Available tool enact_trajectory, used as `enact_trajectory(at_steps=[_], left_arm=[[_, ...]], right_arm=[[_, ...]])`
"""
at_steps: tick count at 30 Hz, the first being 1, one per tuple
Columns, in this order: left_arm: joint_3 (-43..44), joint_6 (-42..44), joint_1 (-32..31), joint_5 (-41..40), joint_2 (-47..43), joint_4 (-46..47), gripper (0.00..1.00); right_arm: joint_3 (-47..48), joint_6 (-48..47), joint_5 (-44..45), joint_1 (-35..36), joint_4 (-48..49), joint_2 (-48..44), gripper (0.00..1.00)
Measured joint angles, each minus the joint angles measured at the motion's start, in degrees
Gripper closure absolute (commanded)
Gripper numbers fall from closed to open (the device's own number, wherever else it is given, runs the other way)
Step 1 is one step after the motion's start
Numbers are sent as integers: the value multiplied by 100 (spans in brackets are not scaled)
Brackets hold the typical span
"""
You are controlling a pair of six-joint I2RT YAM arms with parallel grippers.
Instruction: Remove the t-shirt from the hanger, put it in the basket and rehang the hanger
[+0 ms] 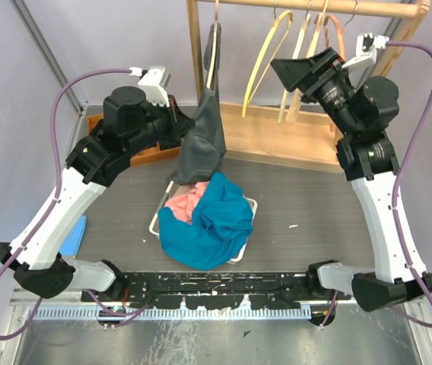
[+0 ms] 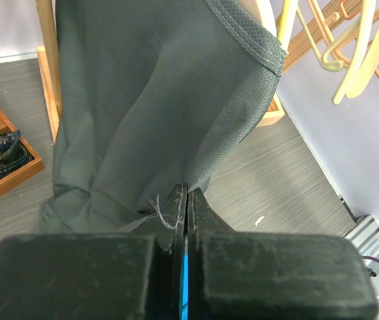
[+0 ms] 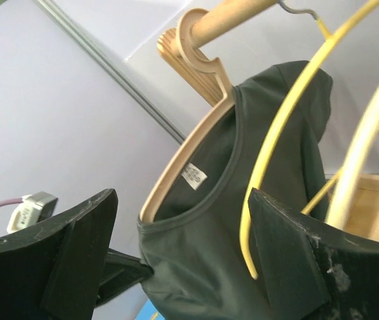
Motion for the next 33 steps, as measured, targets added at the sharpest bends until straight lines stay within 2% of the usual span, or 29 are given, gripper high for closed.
enact_trajectory(at_steps=[4,9,17,33], left_arm=[[7,-42,0,0,74,-2,93],[46,-81,0,2,92,0,98],[48,-114,0,4,136,-2,100],[48,-120,0,9,184,-2,100]], right_arm=[[461,28,-31,249,26,420,16],[839,42,-28,586,42,863,16],[1266,39,92,1209,13,1469,19],[1604,151,417,1569,-188,2133,29]])
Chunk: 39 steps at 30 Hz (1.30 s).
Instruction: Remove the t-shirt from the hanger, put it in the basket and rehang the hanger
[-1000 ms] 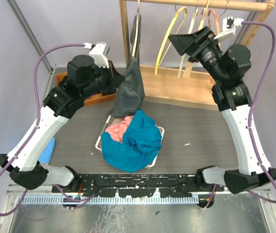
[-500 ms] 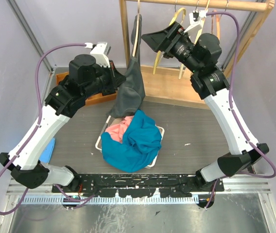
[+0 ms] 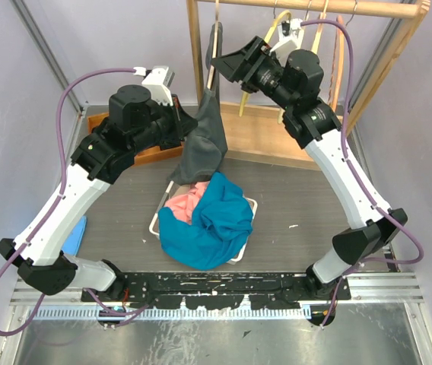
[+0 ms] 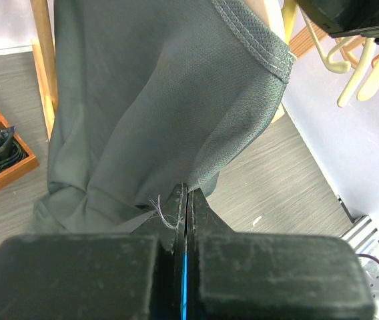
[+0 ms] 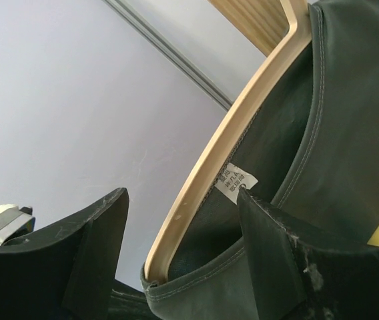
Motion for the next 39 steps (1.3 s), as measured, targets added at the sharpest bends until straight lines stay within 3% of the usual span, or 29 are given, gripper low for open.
enact_trajectory(at_steps=[25,39], left_arm=[[0,2,0,42,7,-9,100],[-2,2,0,39,7,-11,100]], right_arm=[[348,92,48,188,-68,581,40],[393,170,50,221,11,708,64]])
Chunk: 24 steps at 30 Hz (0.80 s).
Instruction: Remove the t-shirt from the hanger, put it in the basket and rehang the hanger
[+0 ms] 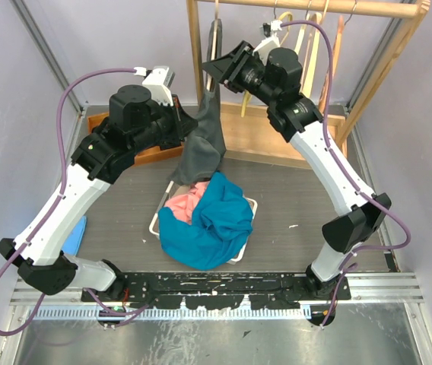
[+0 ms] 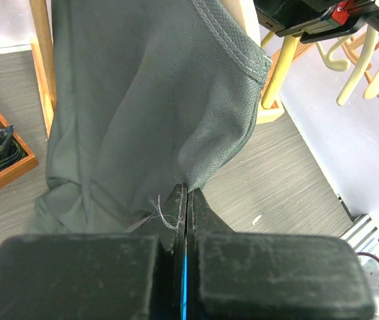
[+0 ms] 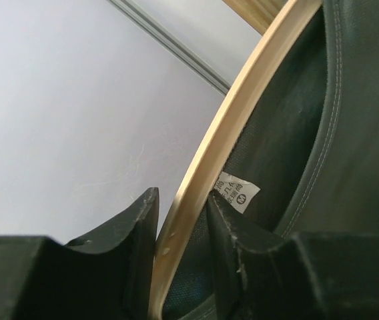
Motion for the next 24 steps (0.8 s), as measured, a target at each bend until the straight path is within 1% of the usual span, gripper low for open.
enact_trajectory(at_steps=[2,7,18,24], left_arm=[[0,0,0,0,0,-4,100],[-66,0,0,-2,-15,-31,100],[-999,-2,4,-129,-284,-291,100],[-1132,-2,2,-238,-315,-332,100]], right_arm=[[2,31,4,2,0,15,66],[2,83,17,2,-11,61,67],[116,131,22,24,-92,151,68],[203,184,20,37,-149,170,68]])
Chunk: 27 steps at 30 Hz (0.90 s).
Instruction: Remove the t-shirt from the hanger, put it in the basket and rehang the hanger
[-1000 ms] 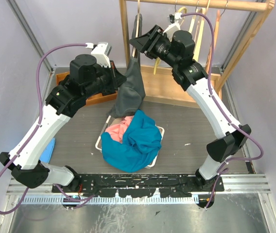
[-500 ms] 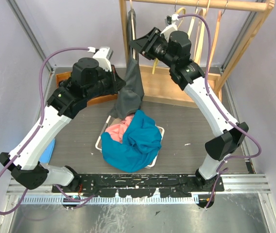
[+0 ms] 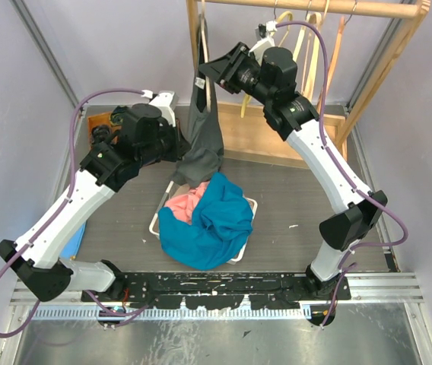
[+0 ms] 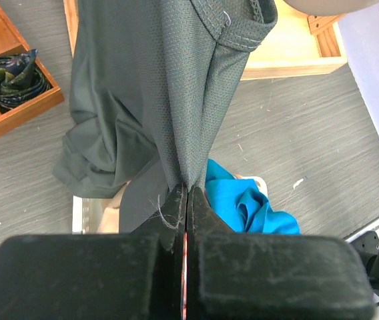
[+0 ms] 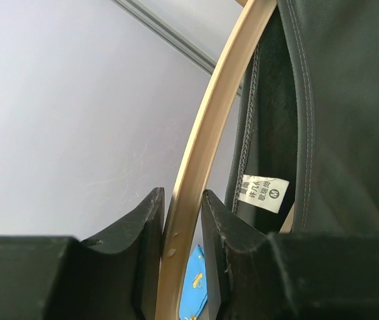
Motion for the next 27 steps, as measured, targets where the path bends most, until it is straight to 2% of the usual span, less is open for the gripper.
enact_trajectory(at_steps=[5,14,17,21,23,27], left_arm=[[188,7,7,-136,35,-74,100],[1209,28,39,-350,584,-308,94],[1414,28,42,-393,787,-337,81],[1615,48,46,-437,968,-358,56],[1727,20,48,-437,1027,-369,50],[1904,-48,55,-426,1029,-354,47]], right_arm=[[0,28,-2,0,-20,-2,70],[-190,28,17,-13,46,-142,71],[-358,28,59,-46,68,-321,71],[-590,28,68,-48,37,-621,71],[-660,28,39,-42,-15,-765,71],[-769,28,-9,-33,-68,-1032,71]])
